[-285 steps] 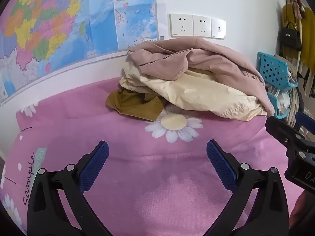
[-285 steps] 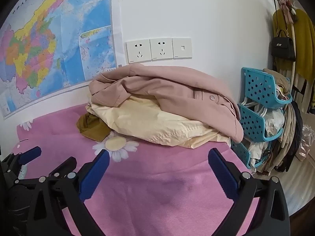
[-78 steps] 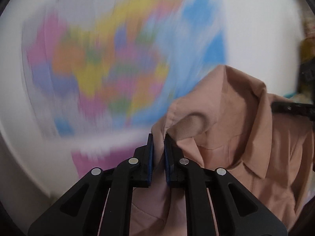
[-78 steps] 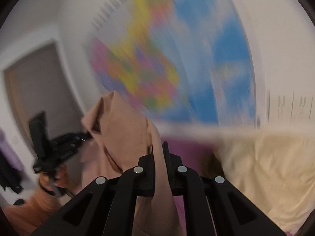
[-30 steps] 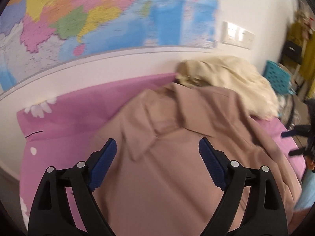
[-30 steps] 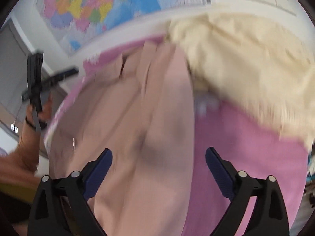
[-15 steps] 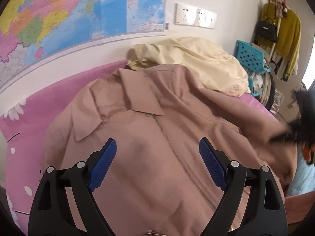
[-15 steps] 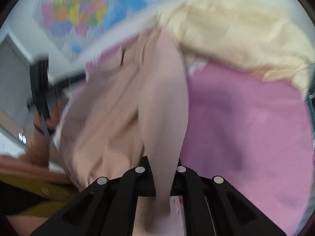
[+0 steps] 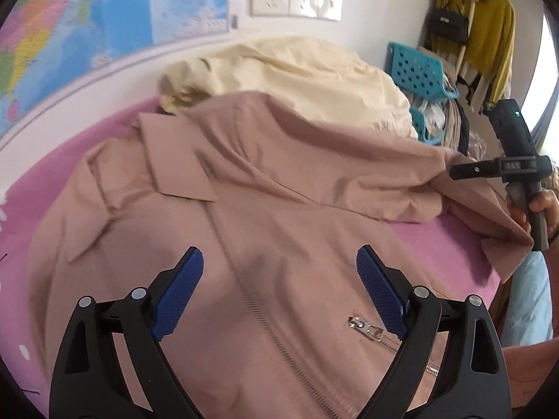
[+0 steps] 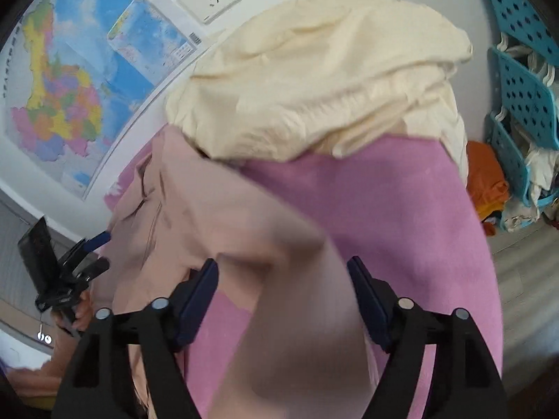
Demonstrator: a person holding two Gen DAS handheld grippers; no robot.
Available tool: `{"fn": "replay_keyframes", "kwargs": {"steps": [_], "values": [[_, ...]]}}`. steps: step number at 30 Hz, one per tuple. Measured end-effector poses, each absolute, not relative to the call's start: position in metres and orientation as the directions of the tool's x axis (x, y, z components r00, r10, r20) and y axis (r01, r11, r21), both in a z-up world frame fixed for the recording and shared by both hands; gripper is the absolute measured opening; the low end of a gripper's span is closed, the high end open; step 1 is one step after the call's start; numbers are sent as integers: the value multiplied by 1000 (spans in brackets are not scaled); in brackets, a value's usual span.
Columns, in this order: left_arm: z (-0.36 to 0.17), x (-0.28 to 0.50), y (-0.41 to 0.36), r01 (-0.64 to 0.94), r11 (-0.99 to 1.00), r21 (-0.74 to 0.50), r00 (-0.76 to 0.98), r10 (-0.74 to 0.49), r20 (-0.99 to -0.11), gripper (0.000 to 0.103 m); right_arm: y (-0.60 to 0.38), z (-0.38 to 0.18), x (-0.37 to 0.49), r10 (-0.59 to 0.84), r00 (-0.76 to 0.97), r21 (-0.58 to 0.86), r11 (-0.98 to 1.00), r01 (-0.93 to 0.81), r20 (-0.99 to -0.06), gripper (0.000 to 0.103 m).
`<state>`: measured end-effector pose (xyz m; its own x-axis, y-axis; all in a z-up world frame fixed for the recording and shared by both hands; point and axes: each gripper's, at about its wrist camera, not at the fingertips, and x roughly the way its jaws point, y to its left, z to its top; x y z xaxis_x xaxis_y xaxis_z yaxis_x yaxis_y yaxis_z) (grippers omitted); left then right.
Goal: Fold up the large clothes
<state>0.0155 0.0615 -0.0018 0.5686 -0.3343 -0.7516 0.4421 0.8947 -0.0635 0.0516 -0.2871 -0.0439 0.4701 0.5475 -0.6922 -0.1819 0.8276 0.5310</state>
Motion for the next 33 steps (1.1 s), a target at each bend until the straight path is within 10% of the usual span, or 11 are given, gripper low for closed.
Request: {"fn": "replay_keyframes", "kwargs": {"steps": [19, 20, 23, 33], "values": [[-19, 4, 32, 470, 870, -148, 515, -406, -755, 88, -283, -42, -43, 500, 478, 387, 865, -319, -722, 96], [-19, 3, 32, 468, 871, -149, 514, -405, -756, 88, -280, -44, -43, 500, 471, 384, 864, -326, -727, 86], [-19, 2, 33, 460, 875, -152, 515, -403, -757, 88, -275, -42, -40, 514, 447, 380, 853, -357, -732, 11], [10, -8, 62, 447, 875, -184, 571, -438, -695, 88, -276, 82, -49, 725, 522, 483, 689, -541, -449, 6]]}}
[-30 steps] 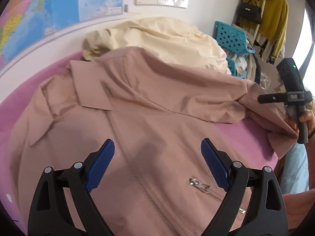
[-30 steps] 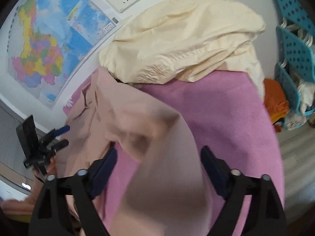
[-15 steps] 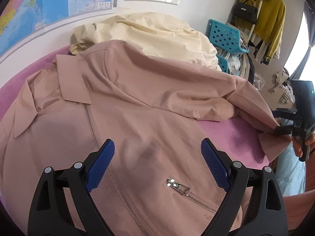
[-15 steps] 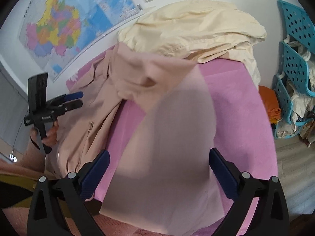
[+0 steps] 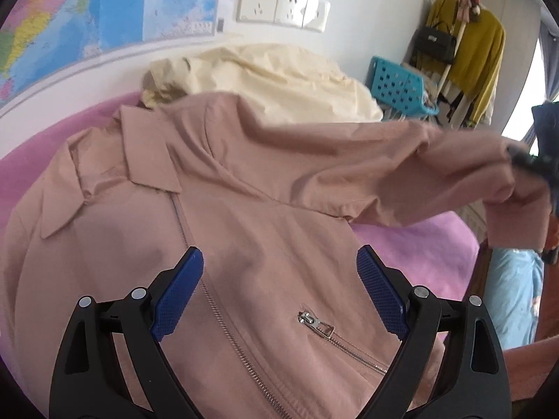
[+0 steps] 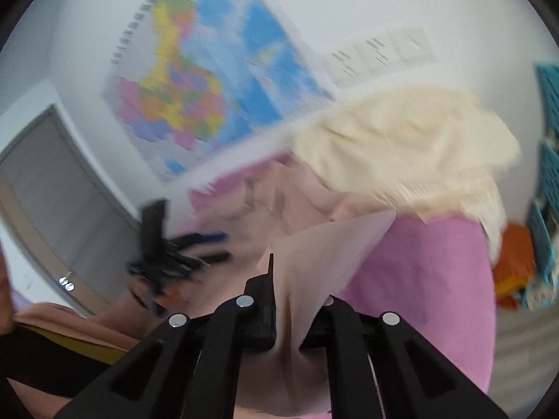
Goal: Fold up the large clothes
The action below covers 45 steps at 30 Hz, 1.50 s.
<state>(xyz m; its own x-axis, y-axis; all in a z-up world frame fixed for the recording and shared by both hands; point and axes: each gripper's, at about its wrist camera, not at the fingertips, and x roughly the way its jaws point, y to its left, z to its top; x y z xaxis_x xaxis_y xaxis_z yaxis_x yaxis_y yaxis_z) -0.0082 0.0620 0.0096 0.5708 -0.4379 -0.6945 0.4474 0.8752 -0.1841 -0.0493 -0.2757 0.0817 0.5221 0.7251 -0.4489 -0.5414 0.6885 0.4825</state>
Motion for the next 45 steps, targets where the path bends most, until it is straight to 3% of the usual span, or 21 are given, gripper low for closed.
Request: {"fn": "replay_keyframes", "kwargs": {"steps": [4, 6, 13, 15, 17, 20, 23, 27, 36, 41, 42, 45], "values": [[29, -17, 82, 452, 867, -212, 600, -471, -647, 89, -228, 118, -41, 777, 463, 467, 628, -623, -426, 12], [38, -23, 95, 451, 863, -229, 617, -486, -619, 90, -195, 124, -36, 791, 413, 452, 602, -659, -452, 22], [56, -47, 158, 393, 877, -276, 682, -479, -552, 92, -61, 96, -20, 809, 170, 453, 473, -755, -562, 34], [53, -52, 172, 381, 877, -294, 684, -481, -548, 92, -32, 78, -15, 806, 109, 482, 450, -752, -582, 50], [48, -57, 186, 355, 883, -308, 692, -470, -549, 92, -8, 62, -3, 782, 76, 493, 462, -737, -618, 55], [41, -62, 204, 326, 885, -331, 687, -463, -560, 92, 17, 35, 17, 746, -13, 549, 479, -685, -666, 84], [33, -66, 208, 320, 891, -323, 678, -453, -578, 92, 27, 20, 17, 692, -69, 543, 497, -677, -719, 84], [25, -71, 196, 371, 873, -317, 641, -488, -593, 94, 8, 37, 9, 709, -45, 528, 479, -701, -704, 86], [15, -89, 135, 574, 765, -294, 522, -618, -588, 98, -85, 87, 15, 731, 251, 410, 593, -692, -635, 87], [-4, -76, 108, 553, 796, -246, 498, -552, -669, 98, -96, 68, 71, 536, 448, 236, 789, -567, -716, 87], [-10, -70, 106, 530, 814, -237, 497, -525, -691, 94, -94, 54, 89, 505, 435, 234, 809, -539, -745, 87], [-16, -61, 120, 491, 818, -300, 460, -535, -709, 53, -90, 18, 126, 482, 347, 284, 825, -489, -804, 79]]}}
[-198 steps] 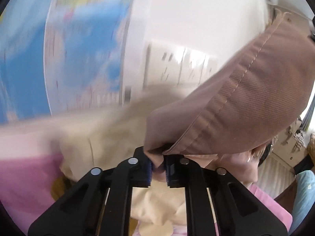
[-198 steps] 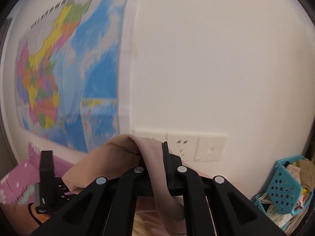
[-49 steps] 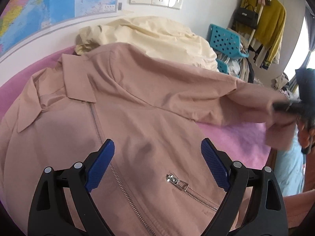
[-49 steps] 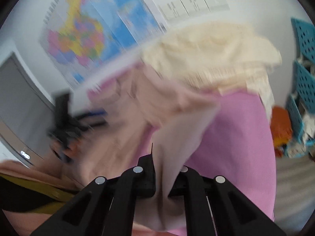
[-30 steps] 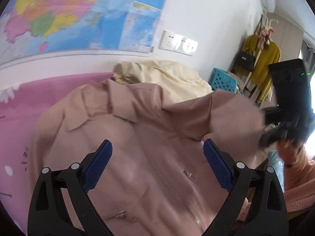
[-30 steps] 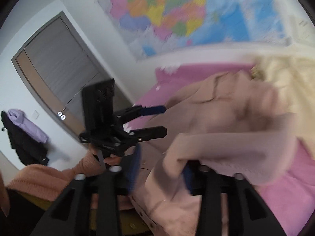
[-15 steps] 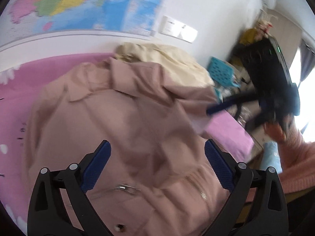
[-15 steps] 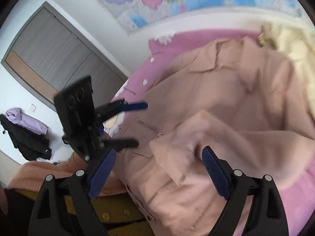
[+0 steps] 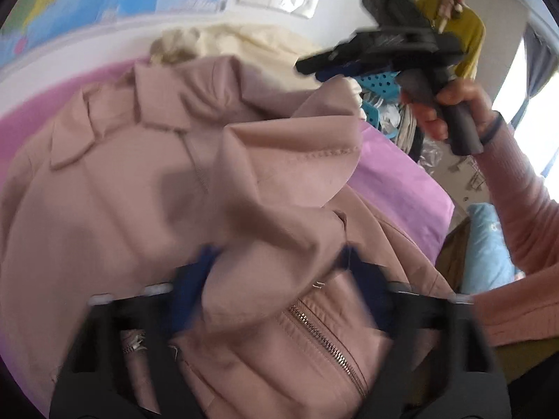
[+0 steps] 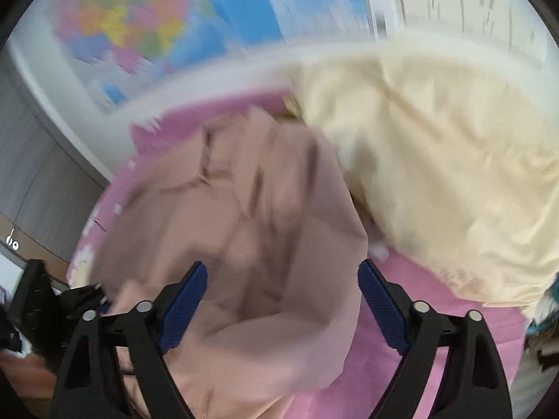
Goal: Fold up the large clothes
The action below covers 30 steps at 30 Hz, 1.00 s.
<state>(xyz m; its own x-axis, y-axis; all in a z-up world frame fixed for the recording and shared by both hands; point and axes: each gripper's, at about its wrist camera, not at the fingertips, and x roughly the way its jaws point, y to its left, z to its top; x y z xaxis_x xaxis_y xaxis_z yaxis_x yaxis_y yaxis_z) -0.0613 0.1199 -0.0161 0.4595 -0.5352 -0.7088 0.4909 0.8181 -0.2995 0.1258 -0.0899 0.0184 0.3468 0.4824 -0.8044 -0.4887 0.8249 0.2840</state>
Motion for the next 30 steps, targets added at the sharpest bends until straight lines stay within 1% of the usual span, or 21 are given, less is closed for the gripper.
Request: {"fn": "replay_keyframes", "kwargs": {"steps": [1, 2, 4, 5, 6, 8, 9, 11, 12, 14, 15, 16, 17, 18, 19, 20, 21, 23, 26, 28, 30], "values": [[-15, -61, 127, 482, 819, -312, 464, -541, -702, 35, -88, 6, 136, 491, 311, 316, 823, -472, -814, 77], [-12, -60, 134, 472, 823, -316, 472, -538, -698, 28, -88, 0, 141, 488, 289, 326, 824, -464, -823, 74], [-4, -59, 154, 433, 843, -319, 506, -520, -688, 19, -82, -17, 152, 485, 231, 343, 817, -463, -844, 46], [0, -58, 166, 411, 850, -330, 519, -516, -682, 17, -79, -22, 153, 482, 213, 343, 812, -472, -850, 16], [6, -56, 181, 384, 854, -351, 531, -516, -673, 16, -78, -24, 153, 484, 208, 345, 810, -474, -850, 3], [15, -53, 202, 350, 861, -370, 553, -508, -660, 16, -79, -17, 145, 491, 233, 329, 800, -502, -839, 3], [20, -50, 216, 308, 882, -356, 580, -471, -665, 16, -80, -7, 144, 515, 261, 337, 792, -509, -816, 3], [26, -47, 234, 251, 910, -331, 612, -414, -674, 17, -88, 12, 148, 576, 305, 399, 780, -483, -758, 3], [27, -42, 244, 218, 917, -332, 619, -394, -679, 20, -92, 23, 149, 601, 333, 421, 773, -475, -727, 3], [25, -31, 256, 152, 938, -313, 624, -336, -706, 37, -94, 41, 150, 625, 386, 445, 768, -461, -678, 4], [22, -26, 261, 92, 952, -293, 622, -285, -730, 59, -91, 41, 154, 624, 388, 443, 769, -461, -679, 6], [18, -21, 266, 32, 963, -269, 614, -231, -755, 67, -86, 40, 156, 589, 416, 408, 796, -447, -693, 13], [14, -18, 269, 12, 966, -258, 608, -212, -765, 67, -82, 36, 158, 559, 442, 384, 819, -426, -701, 39], [11, -16, 273, 10, 963, -268, 603, -220, -767, 68, -82, 33, 160, 549, 446, 381, 826, -415, -707, 75], [8, -16, 276, 12, 957, -291, 594, -241, -767, 68, -84, 31, 159, 564, 431, 401, 817, -414, -705, 83], [6, -18, 277, 16, 954, -301, 590, -252, -767, 69, -89, 26, 159, 595, 424, 443, 799, -406, -683, 82], [5, -22, 276, 28, 954, -298, 588, -257, -767, 72, -95, 23, 159, 601, 420, 452, 795, -405, -680, 82], [6, -26, 271, 58, 956, -287, 592, -264, -762, 80, -103, 20, 156, 575, 431, 417, 811, -410, -696, 82], [13, -33, 258, 118, 957, -266, 610, -281, -741, 85, -113, 12, 154, 550, 422, 378, 822, -426, -720, 81], [17, -37, 249, 161, 950, -269, 617, -309, -723, 95, -115, 8, 152, 542, 421, 362, 824, -435, -727, 80], [14, -39, 230, 216, 944, -250, 602, -330, -727, 96, -118, 3, 150, 563, 407, 388, 812, -437, -719, 79]]}}
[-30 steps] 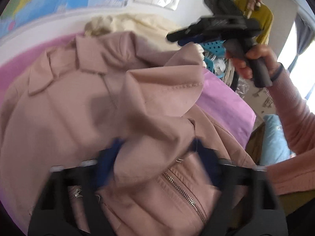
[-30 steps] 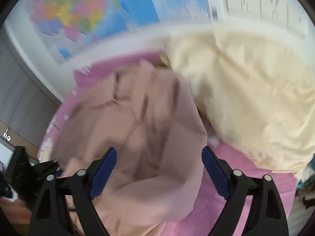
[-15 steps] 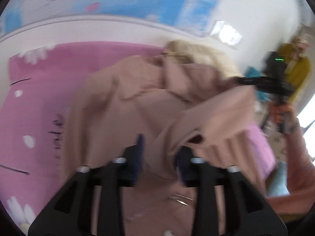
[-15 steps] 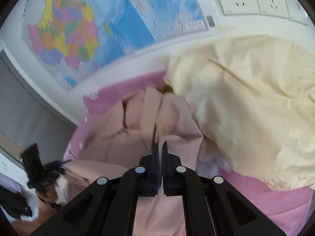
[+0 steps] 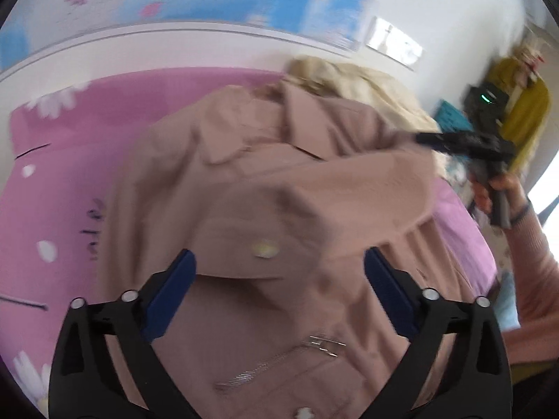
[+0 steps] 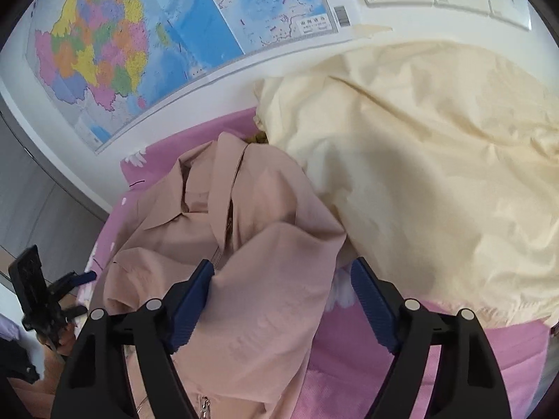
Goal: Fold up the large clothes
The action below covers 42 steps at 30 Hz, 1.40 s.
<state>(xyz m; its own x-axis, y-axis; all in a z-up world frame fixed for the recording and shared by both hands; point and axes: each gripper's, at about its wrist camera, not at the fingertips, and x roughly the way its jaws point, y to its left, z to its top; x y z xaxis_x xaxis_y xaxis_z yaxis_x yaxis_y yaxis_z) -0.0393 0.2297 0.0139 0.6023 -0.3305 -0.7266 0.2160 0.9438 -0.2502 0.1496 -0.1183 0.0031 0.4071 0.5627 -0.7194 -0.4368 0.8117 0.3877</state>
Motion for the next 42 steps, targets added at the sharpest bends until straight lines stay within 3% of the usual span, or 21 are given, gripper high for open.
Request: {"fn": "replay_keyframes", "kwargs": {"steps": [3, 5, 7, 8, 9, 17, 18, 19, 21, 22, 26, 31, 32, 33, 34, 35, 42], "values": [[4, -36, 203, 234, 965, -122, 590, -241, -771, 96, -121, 0, 145, 585, 404, 407, 797, -446, -703, 79], [-7, -29, 196, 228, 971, -76, 572, -197, -796, 87, -120, -3, 141, 600, 392, 419, 785, -457, -698, 79], [-16, -20, 199, 206, 977, -49, 554, -157, -818, 32, -116, -6, 137, 603, 386, 415, 780, -468, -699, 79], [-18, -16, 205, 200, 978, -62, 543, -163, -824, 24, -114, -6, 135, 599, 387, 408, 782, -472, -701, 79], [-15, -14, 216, 172, 983, -68, 557, -154, -816, 9, -113, -5, 133, 597, 391, 400, 782, -478, -700, 79], [27, -29, 280, -72, 996, 57, 681, 91, -727, 13, -130, -5, 133, 647, 401, 465, 754, -465, -648, 79], [26, -32, 285, -91, 995, 43, 675, 93, -732, 24, -134, -6, 135, 653, 400, 482, 751, -451, -643, 79], [23, -35, 289, -82, 997, -2, 665, 53, -745, 49, -136, -10, 138, 653, 399, 492, 753, -437, -644, 79], [18, -47, 287, 8, 995, -104, 675, -82, -733, 71, -136, -17, 141, 652, 386, 499, 753, -428, -653, 79], [17, -55, 286, 38, 992, -122, 681, -115, -724, 76, -134, -20, 142, 650, 377, 500, 754, -426, -660, 79], [13, -69, 278, 104, 983, -149, 680, -179, -711, 80, -125, -32, 147, 675, 342, 530, 731, -430, -654, 90], [8, -63, 268, 116, 977, -179, 659, -211, -722, 80, -106, -57, 160, 687, 281, 560, 716, -417, -670, 90], [7, -61, 266, 116, 977, -179, 654, -211, -726, 80, -103, -60, 161, 687, 275, 563, 717, -413, -673, 81], [4, -59, 264, 112, 978, -175, 650, -205, -731, 80, -101, -63, 163, 696, 264, 571, 706, -419, -667, 43], [2, -56, 262, 112, 978, -175, 645, -206, -736, 80, -99, -63, 163, 698, 265, 570, 705, -423, -666, 21], [1, -56, 263, 114, 977, -179, 641, -210, -738, 80, -100, -60, 163, 689, 282, 558, 714, -423, -668, 5], [3, -57, 264, 132, 972, -193, 652, -232, -722, 82, -139, -10, 147, 609, 462, 438, 790, -429, -645, 3]]}}
